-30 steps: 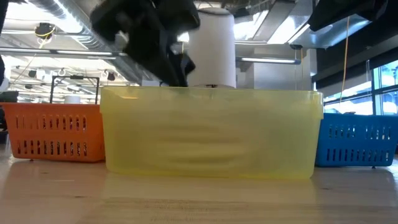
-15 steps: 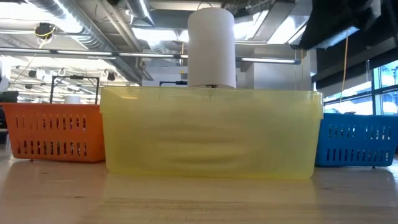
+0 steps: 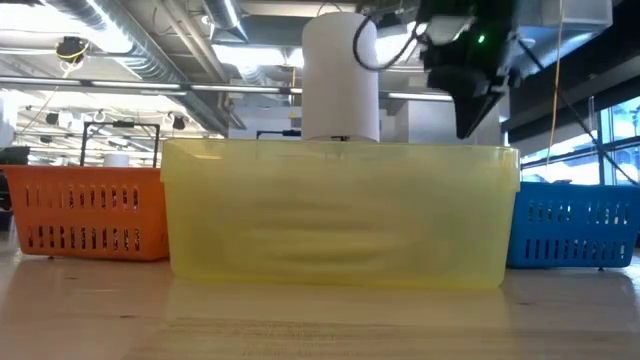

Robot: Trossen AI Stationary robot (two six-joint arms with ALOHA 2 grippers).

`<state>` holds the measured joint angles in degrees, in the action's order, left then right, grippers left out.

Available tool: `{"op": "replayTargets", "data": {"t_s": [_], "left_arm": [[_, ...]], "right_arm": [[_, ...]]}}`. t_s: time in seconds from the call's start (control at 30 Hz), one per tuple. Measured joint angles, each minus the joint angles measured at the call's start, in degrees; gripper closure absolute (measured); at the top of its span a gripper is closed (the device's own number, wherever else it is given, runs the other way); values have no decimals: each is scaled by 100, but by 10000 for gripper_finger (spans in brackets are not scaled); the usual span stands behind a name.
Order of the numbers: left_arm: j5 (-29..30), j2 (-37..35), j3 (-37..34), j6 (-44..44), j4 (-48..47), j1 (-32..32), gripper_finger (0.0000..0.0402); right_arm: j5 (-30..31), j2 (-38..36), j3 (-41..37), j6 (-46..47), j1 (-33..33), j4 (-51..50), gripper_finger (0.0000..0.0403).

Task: Pick & Place USB Port
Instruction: Put the blue HDMI cable into the yellow bin

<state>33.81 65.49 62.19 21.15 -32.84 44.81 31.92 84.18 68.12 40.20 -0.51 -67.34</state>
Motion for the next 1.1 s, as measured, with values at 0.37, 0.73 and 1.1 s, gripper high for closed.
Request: {"op": "replayTargets", "data": {"t_s": [0.37,0.73,1.1], "left_arm": [[65,200,0,481,-70,290,210],[100,229,0,665,-66,322,210],[287,229,0,621,-61,311,210]], "right_arm": [[-2096,0,-975,-1493,-1579,1411,337],[-3024,1,-2165,-1324,-2196,2849,297],[-3206,2,-2250,-1297,-2203,3215,148]]}}
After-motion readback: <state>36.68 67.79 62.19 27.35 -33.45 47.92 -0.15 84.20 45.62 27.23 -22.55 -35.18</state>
